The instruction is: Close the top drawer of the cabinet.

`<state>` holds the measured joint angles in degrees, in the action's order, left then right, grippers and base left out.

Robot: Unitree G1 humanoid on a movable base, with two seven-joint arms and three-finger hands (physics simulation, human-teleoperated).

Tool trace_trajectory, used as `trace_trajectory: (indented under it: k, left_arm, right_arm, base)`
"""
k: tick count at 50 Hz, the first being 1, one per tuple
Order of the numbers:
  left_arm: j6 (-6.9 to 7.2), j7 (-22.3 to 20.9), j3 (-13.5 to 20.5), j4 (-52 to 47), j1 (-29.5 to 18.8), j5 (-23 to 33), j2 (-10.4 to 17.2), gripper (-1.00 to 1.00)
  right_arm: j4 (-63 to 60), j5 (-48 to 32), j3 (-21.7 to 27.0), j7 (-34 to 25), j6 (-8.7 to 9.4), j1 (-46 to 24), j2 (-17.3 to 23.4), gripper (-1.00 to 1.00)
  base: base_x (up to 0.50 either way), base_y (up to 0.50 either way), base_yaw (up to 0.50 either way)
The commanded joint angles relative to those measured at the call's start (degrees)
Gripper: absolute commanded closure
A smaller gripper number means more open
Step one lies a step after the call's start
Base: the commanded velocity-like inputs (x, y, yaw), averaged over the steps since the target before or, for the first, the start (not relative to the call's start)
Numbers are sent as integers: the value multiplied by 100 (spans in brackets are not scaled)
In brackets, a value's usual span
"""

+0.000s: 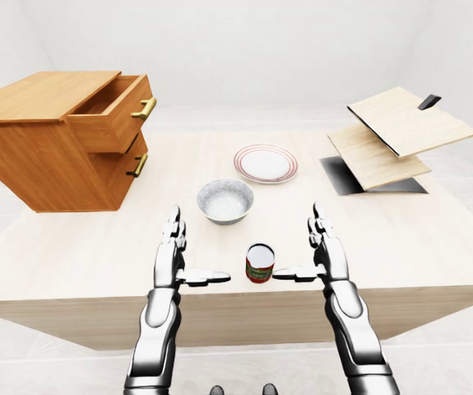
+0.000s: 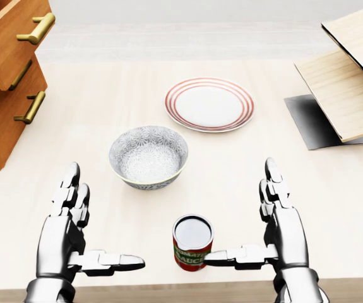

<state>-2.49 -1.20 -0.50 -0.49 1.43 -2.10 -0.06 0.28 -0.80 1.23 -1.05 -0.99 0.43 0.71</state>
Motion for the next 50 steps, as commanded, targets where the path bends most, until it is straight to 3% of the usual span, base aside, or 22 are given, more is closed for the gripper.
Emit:
trace_trajectory:
  k: [1,2,5,6,7,8,11,12,14,15,16,22,23,25,34,50]
  left_arm:
    - [87,201,292,134,-249,111,177,-100]
    - [434,59,316,37,-244,-85,165,-100]
    - [368,56,381,138,-239,-147,144,-100]
    - [749,53,406,-36,-204,-353,72,-100]
    - [749,67,405,-59,-200,-357,75,-100]
    - [749,316,511,-467,-264,-413,12,-100]
    - [749,326,400,-904,-253,-332,91,-100]
    - [749,330,299,-1520,-215,-167,227,-100]
    - [749,336,532,-2219,-334,-619,124,-100]
    - [749,243,671,-2660,-337,-1180,-8,-100]
    - [749,402,610,-2656,-385,-785,157,-100]
    - [749,330,608,-2878,-450,-832,231,-100]
    - [749,297,575,-3327,-548,-775,410,-100]
    - [749,231,559,-3564,-603,-747,458,-100]
    - [749,249,764,-4154,-1062,-854,430,-100]
    - [749,292,938,-4136,-1181,-739,505,-100]
  right_arm:
    - [-1,138,129,-161,1,-8,11,-100]
    - [-61,169,115,-184,-21,14,5,-100]
    - [-29,137,95,-170,-24,5,18,-100]
    - [-146,205,106,-154,110,-7,-10,-100]
    - [-155,209,102,-149,117,-4,-6,-100]
    - [-370,384,198,-96,260,26,-50,-100]
    - [-669,290,191,5,407,90,17,-100]
    - [-942,371,221,-12,581,190,23,-100]
    - [-951,117,164,-8,507,306,117,-100]
    - [-1019,150,185,-11,567,315,93,-100]
    - [-1211,255,219,-21,599,285,59,-100]
    - [-1660,152,182,-40,599,256,68,-100]
    - [-2601,112,39,-132,599,165,146,-100]
    - [-2778,47,78,-187,599,62,187,-100]
    - [-3947,-51,353,-338,599,-515,335,-100]
    - [-4484,-98,606,-478,599,-765,408,-100]
  base:
    - [0,0,0]
    - [0,0,0]
    - [0,0,0]
    - [0,0,0]
    - [0,0,0]
    - [0,0,0]
    - [0,0,0]
    - [0,0,0]
    - [0,0,0]
    - [0,0,0]
    - [0,0,0]
    - [0,0,0]
    - [0,0,0]
    - [0,0,0]
    - [0,0,0]
    - [0,0,0]
